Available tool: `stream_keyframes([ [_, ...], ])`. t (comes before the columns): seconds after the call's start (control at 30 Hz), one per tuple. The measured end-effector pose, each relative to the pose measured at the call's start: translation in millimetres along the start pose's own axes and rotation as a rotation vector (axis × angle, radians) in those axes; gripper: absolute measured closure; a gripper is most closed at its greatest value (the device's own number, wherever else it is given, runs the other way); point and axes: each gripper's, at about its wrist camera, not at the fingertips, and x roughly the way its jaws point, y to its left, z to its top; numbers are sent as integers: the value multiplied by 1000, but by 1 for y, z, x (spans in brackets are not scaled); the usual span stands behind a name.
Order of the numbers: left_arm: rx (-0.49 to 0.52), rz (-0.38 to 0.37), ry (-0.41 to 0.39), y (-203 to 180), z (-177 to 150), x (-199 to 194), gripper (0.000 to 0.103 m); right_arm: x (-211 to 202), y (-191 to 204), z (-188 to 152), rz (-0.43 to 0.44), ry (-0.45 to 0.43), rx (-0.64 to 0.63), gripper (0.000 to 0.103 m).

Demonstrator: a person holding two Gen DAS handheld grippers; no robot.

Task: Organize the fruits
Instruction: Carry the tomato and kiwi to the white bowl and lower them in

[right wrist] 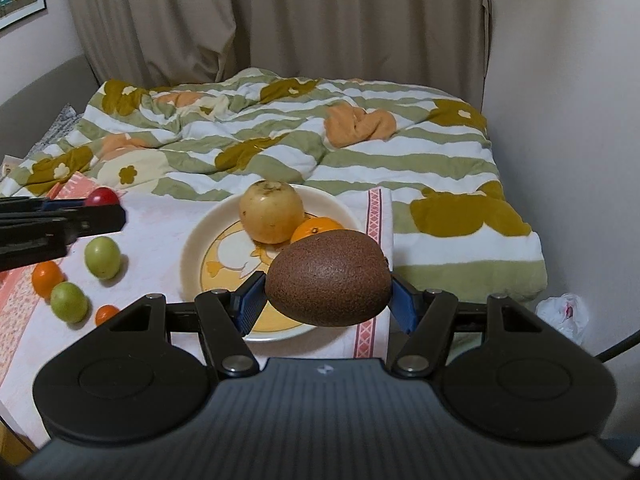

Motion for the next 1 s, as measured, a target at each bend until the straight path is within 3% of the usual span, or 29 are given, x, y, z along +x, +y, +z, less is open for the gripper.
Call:
stream_keyframes([
  [0.33, 153, -27, 122, -1, 4, 92, 66, 32, -5, 11, -35, 40, 41, 23],
  [0.73, 240, -34, 168, -3, 8, 130, 64, 50, -18, 14, -87, 69, 86, 23],
  [0.77, 231, -35, 172, -2, 9, 130, 55, 50, -17, 14, -88, 70, 85, 23],
  [0.87, 190, -33, 147, 3, 11, 122, 3, 49, -17, 15, -85, 70, 85, 23],
  [1.0, 158, -32, 118, 10, 14, 105, 0, 46, -17, 16, -79, 66, 77, 23],
])
